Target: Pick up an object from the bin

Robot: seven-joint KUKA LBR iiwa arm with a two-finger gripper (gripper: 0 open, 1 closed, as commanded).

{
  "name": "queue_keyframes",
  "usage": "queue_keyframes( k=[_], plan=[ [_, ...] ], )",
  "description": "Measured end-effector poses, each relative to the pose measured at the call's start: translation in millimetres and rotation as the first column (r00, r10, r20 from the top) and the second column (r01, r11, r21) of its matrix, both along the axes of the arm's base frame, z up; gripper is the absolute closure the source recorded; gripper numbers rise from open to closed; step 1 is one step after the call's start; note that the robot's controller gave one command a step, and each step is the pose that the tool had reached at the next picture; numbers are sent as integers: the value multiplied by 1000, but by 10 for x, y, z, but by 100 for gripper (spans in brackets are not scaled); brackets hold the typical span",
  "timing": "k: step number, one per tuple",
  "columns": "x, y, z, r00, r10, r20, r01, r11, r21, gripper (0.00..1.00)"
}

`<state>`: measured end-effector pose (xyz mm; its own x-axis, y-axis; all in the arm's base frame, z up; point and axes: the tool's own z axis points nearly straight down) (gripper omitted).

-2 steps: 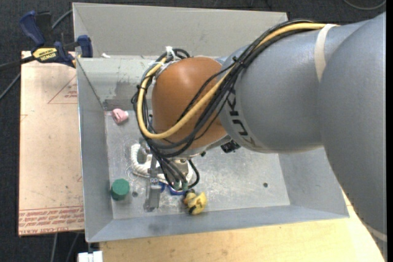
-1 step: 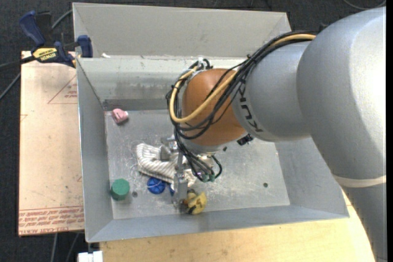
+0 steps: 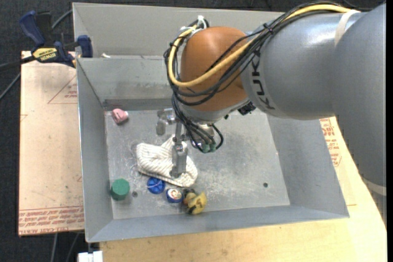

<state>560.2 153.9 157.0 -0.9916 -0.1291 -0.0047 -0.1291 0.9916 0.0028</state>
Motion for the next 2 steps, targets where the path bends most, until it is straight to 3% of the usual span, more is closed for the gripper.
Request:
queue_keyframes(
  k=[1,2],
  plan=[
    [-206,87,-583,997,-77,-13,77,997,-5,0],
    [25,-88,-867,997,-83,1,83,997,2,0]
  ],
)
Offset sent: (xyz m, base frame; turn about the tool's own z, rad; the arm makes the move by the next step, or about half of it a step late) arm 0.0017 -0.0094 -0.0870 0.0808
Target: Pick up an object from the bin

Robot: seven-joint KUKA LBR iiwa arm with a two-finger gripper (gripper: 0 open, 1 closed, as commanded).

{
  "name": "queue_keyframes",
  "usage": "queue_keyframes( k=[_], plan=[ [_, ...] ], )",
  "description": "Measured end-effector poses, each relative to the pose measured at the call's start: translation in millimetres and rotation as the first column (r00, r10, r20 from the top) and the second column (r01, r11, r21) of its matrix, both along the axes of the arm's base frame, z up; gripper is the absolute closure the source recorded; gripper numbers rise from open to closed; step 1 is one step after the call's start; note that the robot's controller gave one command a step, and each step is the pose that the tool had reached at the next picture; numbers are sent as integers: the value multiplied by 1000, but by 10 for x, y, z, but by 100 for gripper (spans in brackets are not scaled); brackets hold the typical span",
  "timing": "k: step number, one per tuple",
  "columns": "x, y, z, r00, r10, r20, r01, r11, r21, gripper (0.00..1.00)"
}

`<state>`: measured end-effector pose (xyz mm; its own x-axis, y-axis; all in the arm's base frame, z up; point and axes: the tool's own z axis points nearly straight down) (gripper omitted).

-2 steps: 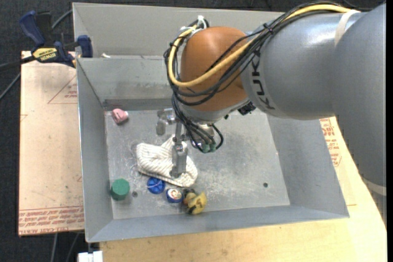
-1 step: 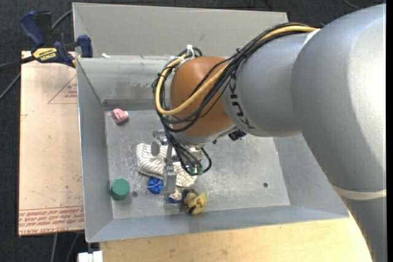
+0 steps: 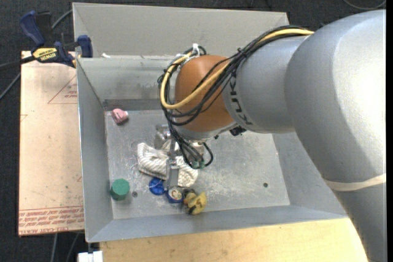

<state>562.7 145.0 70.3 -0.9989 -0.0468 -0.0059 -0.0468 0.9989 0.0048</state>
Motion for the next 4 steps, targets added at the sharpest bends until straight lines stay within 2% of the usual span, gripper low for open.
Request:
queue_keyframes(
  k=[1,4],
  plan=[
    [-219,1,10,997,-76,-10,76,997,-3,100],
    [-227,-1,111,997,-77,-12,77,997,-3,100]
  ],
)
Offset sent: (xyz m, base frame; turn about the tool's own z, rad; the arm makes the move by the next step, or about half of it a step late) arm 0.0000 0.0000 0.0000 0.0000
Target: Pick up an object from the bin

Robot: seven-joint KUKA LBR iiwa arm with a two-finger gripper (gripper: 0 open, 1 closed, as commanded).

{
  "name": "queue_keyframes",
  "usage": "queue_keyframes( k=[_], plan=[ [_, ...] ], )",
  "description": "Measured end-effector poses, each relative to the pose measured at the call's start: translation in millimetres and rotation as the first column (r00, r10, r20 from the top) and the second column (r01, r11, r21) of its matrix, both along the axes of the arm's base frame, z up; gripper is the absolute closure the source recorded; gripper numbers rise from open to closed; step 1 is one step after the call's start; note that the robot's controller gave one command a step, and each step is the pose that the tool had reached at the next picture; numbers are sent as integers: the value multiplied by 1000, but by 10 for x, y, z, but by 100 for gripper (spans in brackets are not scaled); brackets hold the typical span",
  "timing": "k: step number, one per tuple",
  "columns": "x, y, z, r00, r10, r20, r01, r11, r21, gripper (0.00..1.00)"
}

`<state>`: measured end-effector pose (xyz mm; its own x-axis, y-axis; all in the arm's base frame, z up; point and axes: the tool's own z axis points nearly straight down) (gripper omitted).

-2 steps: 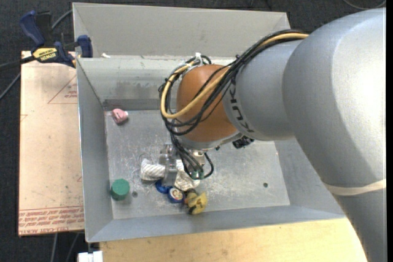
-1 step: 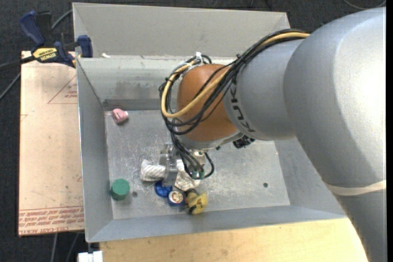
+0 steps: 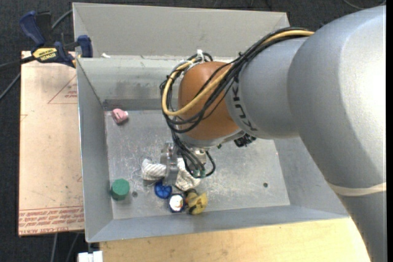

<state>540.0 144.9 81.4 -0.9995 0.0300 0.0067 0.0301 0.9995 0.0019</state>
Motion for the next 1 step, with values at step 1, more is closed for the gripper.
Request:
queue_keyframes(
  k=[1],
  plan=[
    [3,0,72,1000,0,1,0,1000,0,100]
  ],
)
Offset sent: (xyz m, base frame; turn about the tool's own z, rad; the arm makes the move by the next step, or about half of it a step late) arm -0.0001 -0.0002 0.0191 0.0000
